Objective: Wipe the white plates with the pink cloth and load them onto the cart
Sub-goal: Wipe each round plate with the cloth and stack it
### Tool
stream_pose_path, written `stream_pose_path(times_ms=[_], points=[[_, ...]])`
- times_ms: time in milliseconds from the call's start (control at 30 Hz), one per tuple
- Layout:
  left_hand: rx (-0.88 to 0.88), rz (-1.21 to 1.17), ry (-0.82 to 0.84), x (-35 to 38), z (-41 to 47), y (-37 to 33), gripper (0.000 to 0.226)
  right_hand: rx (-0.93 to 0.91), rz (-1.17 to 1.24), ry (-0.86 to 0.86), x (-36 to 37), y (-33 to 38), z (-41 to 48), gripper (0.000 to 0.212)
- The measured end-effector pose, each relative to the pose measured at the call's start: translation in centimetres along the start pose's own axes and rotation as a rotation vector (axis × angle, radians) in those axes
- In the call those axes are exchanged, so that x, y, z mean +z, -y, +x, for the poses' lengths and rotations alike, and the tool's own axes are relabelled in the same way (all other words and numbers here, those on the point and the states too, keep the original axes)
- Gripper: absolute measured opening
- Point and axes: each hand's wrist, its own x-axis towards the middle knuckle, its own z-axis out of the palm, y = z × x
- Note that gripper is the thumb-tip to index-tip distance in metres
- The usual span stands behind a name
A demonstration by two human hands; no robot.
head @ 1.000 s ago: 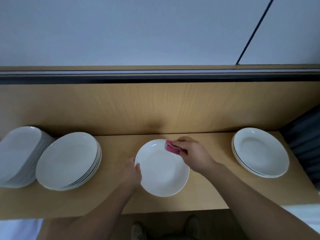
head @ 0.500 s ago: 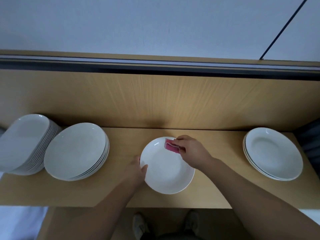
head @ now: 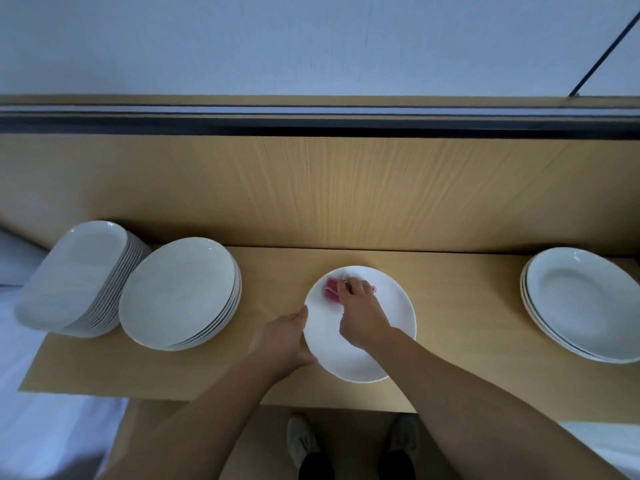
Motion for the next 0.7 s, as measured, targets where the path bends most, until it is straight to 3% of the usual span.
stream_pose_path(times_ms=[233,367,433,533,700], points=[[-0.017,0.069,-0.003,0.3,0.3,0.7,0.089,-0.231,-0.108,0.12,1.3,2.2,-1.7,0.082],[-0.049,0.099,0.023,0.1,0.2,0.6,0.084,-0.466,-0.256,0.183,1.1,0.8,-3.4,0.055],[-0.045,0.111,0.023,-0.1,0.1,0.5,0.083,-0.573,-0.304,0.187,0.7,-0.3,-4.3,0.054],[-0.036,0.132,0.03,-0.3,-0.1,0.3,0.086,-0.644,-0.344,0.285,0.1,-2.1,-5.0,0.05],[-0.043,0.195,0.037,-0.6,-0.2,-0.1,0.081,-0.678,-0.266,0.357,-1.0,-5.3,-4.9,0.018]])
